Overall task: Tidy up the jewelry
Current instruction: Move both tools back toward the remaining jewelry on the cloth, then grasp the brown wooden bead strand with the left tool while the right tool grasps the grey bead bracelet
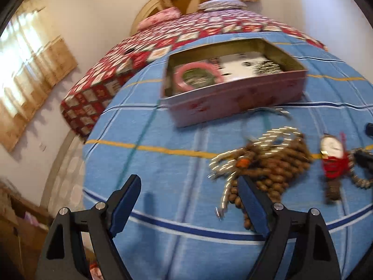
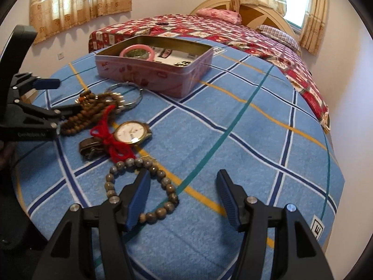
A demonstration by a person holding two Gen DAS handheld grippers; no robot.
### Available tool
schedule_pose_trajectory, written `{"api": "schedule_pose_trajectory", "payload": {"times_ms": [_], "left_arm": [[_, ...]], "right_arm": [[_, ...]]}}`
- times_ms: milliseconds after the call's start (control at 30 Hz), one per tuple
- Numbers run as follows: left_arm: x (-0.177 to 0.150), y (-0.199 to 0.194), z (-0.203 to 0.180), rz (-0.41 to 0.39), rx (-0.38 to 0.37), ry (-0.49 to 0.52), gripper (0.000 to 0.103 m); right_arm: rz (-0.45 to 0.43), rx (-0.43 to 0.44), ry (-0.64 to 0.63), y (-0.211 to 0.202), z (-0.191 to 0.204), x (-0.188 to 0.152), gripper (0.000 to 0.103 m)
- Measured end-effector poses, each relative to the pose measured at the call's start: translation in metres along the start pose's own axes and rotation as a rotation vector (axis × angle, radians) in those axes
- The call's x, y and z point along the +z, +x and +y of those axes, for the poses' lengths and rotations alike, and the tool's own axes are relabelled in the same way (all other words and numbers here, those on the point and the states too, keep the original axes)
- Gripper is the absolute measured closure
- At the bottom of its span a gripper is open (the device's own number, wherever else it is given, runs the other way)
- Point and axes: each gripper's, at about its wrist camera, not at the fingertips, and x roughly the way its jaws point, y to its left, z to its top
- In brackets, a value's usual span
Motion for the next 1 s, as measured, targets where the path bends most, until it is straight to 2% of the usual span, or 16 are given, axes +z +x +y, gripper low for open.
{"api": "schedule_pose_trajectory", "payload": {"times_ms": [133,167,200,233,267,333,367,433,467,500,600,833,933,1000], "left_arm": [[-0.003,-0.001,0.014,-0.006,-0.045,-0.041,0.019],[-0.004,-0.001,0.012,-0.007,-0.079,-0.038,0.021],[-0.005,-0.002,0.009,-0.004,-0.105,-0.037,0.029],[-0.006,-0.002,0.005,0.000,-0.135,-0.036,0.044],[-0.006,-0.003,0.002,-0.004,-0.154,-0.034,0.050],[-0.006,-0.006,-0.006,-0.011,-0.180,-0.014,0.070],[-0.006,-0.007,-0.009,-0.013,-0.188,-0.005,0.073],[-0.006,-0.009,-0.012,-0.014,-0.203,0.003,0.090],[-0.006,-0.010,-0.013,-0.016,-0.209,0.011,0.095],[-0.005,-0.011,-0.013,-0.018,-0.209,0.015,0.097],[-0.001,-0.019,-0.011,-0.047,-0.209,0.017,0.103],[0.017,-0.055,0.007,-0.144,-0.226,-0.002,0.103],[0.020,-0.061,0.012,-0.160,-0.230,-0.004,0.103],[0.020,-0.059,0.007,-0.141,-0.261,0.017,0.103]], "right_arm": [[-0.002,-0.011,0.035,0.003,-0.006,0.002,0.042],[-0.001,-0.006,0.040,0.004,-0.006,0.002,0.042],[-0.003,0.003,0.038,0.003,-0.005,0.003,0.047],[-0.003,0.014,0.031,0.003,-0.003,0.003,0.054],[-0.004,0.023,0.023,0.002,-0.002,0.003,0.057],[-0.006,0.040,0.013,0.002,0.001,0.002,0.069],[-0.006,0.047,0.009,0.002,0.002,0.002,0.071],[-0.008,0.055,0.000,0.001,0.003,0.001,0.084],[-0.009,0.058,-0.004,0.001,0.003,0.001,0.087],[-0.012,0.059,-0.005,0.001,0.004,0.000,0.092],[-0.022,0.058,-0.006,-0.001,0.004,0.001,0.093],[-0.077,0.055,0.014,-0.013,0.001,0.007,0.093],[-0.099,0.053,0.016,-0.020,0.000,0.011,0.093],[-0.102,0.056,0.013,-0.021,0.001,0.013,0.093]]}}
